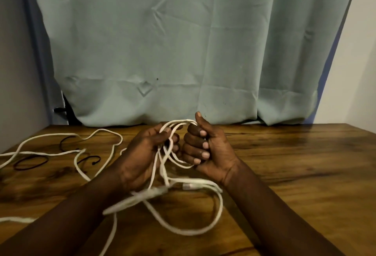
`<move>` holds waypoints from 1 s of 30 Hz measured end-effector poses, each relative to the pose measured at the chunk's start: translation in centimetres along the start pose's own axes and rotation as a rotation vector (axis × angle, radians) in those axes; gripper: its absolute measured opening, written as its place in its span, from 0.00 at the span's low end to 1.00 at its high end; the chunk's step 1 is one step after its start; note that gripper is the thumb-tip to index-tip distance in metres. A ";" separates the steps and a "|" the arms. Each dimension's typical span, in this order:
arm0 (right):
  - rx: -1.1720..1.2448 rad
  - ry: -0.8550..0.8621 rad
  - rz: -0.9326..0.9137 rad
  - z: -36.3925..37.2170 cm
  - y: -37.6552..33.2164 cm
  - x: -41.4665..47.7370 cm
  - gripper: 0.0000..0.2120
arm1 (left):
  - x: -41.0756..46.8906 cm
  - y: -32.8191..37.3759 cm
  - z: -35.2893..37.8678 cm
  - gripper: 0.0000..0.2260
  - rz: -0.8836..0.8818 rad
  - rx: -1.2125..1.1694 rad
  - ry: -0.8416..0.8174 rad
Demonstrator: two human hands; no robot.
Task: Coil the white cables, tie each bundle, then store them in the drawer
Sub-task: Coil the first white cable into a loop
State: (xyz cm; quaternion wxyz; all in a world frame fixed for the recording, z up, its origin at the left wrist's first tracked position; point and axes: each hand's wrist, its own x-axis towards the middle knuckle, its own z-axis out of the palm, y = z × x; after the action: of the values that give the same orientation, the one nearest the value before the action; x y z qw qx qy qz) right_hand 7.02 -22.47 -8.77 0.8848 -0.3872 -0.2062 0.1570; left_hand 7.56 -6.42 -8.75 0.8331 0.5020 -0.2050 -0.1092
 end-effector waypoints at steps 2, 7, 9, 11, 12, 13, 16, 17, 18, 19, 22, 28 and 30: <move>-0.018 0.006 0.032 0.0 0.0 -0.1 0.23 | 0.1 0.5 -0.1 0.07 -0.027 -0.073 -0.037; 0.050 -0.043 0.099 -0.3 -0.3 0.2 0.22 | 0.0 0.6 0.2 0.07 -0.070 -0.120 -0.092; 0.019 0.019 0.084 -0.2 -0.5 0.0 0.24 | 0.0 0.3 0.3 0.05 -0.066 -0.069 -0.060; -0.046 0.125 0.020 0.1 -0.6 -0.2 0.24 | 0.1 -0.3 -0.1 0.10 -0.052 -0.019 -0.017; -0.067 0.174 -0.012 0.2 -0.6 -0.3 0.23 | 0.1 -0.4 -0.3 0.12 -0.045 0.009 -0.005; -0.069 0.207 -0.041 0.2 -0.7 -0.3 0.23 | 0.1 -0.5 -0.5 0.13 -0.037 0.047 0.002; 0.016 0.202 -0.077 -0.2 -1.2 -0.3 0.24 | -0.1 -0.3 -0.7 0.14 -0.032 0.061 -0.009; 0.049 0.174 -0.072 -0.3 -1.2 -0.3 0.24 | -0.2 -0.2 -0.7 0.14 -0.046 0.024 -0.025; 0.076 0.143 -0.064 -0.4 -1.1 -0.2 0.24 | -0.2 -0.1 -0.7 0.14 -0.060 -0.015 -0.041; 0.093 0.116 -0.060 -0.4 -1.0 -0.2 0.24 | -0.1 -0.1 -0.6 0.14 -0.071 -0.049 -0.056; 0.095 0.089 -0.078 -0.1 -1.2 -0.2 0.24 | 0.2 -0.3 -0.5 0.14 -0.073 -0.018 -0.039; 0.187 0.227 -0.324 -1.0 -3.9 -1.3 0.29 | -0.5 -0.5 -2.1 0.17 -0.253 0.355 -0.152; 0.212 0.279 -0.391 -1.7 -4.8 -1.6 0.29 | -0.4 -0.3 -2.1 0.14 -0.270 0.367 -0.133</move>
State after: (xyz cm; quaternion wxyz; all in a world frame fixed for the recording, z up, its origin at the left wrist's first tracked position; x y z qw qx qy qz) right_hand 7.04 -27.32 -6.60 0.9538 -0.2633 -0.1353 -0.0512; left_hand 8.20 -4.78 -9.99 0.6904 0.6595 -0.2068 -0.2134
